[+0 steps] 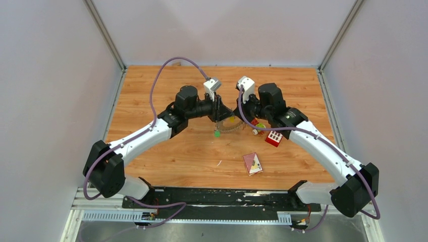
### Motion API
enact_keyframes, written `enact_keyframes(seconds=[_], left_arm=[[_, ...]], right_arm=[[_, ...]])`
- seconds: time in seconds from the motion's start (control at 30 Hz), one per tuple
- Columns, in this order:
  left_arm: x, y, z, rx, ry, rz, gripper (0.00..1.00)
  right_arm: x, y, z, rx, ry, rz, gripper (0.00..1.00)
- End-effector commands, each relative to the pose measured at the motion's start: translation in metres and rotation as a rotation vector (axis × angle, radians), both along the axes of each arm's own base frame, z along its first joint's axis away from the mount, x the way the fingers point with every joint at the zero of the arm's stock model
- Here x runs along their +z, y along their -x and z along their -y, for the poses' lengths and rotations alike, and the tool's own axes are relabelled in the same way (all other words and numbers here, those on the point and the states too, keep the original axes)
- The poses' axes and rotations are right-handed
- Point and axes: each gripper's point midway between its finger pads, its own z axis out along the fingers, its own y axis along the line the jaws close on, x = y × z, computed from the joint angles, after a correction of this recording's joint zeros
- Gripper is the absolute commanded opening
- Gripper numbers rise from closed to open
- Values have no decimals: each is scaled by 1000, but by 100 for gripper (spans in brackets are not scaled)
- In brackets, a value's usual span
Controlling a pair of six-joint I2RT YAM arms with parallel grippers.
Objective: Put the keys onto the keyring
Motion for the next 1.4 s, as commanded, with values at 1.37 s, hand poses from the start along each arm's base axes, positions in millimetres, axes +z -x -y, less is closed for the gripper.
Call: enact_keyframes(seconds=[1.37], left_arm=[[-8,-14,-29,67,-283,368,0]], right_arm=[[37,16,-5,143,-125,77,0]])
